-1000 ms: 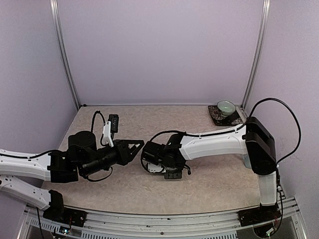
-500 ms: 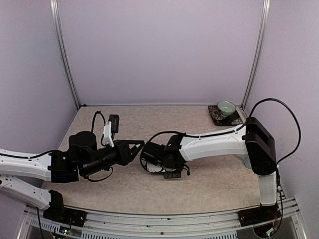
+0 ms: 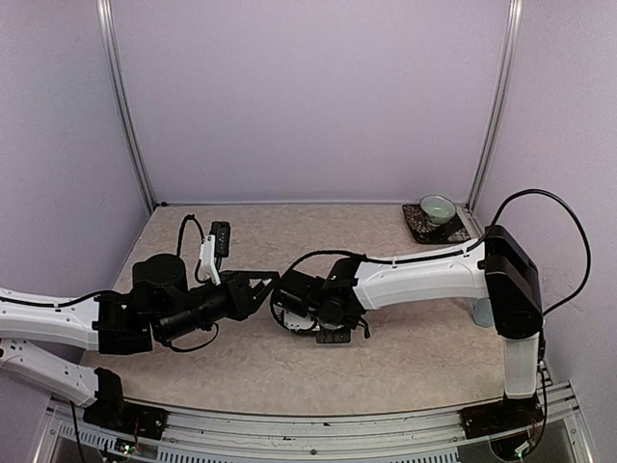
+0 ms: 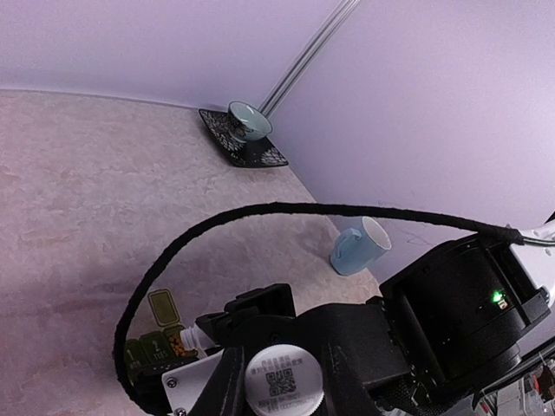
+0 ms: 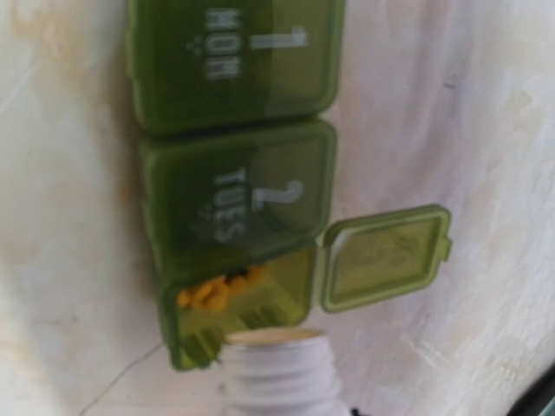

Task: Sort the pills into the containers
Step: Pour the pill into the compartment of the pill container.

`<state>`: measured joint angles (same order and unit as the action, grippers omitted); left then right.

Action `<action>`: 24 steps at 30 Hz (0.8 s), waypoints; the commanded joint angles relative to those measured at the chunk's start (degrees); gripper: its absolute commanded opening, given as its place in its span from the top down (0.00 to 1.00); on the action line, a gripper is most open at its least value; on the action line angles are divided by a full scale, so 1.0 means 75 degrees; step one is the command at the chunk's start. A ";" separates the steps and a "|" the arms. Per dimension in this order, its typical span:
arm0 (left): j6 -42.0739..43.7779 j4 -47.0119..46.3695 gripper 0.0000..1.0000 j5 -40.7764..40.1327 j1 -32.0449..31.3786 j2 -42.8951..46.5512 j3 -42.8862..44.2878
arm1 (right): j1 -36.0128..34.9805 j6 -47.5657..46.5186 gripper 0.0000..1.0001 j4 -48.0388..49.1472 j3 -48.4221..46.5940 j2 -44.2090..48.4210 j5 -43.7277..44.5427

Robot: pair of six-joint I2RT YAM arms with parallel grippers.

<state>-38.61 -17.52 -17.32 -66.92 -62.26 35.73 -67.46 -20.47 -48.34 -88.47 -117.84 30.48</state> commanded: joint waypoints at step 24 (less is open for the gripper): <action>0.0039 0.0068 0.86 -0.0116 -0.0171 -0.0037 0.0252 | 0.0144 0.0521 1.00 0.1218 0.1189 0.0981 -0.0372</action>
<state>-38.59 -17.47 -17.45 -67.70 -62.26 35.77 -66.89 -18.06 -41.69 -80.77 -113.21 28.25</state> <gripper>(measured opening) 0.250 0.257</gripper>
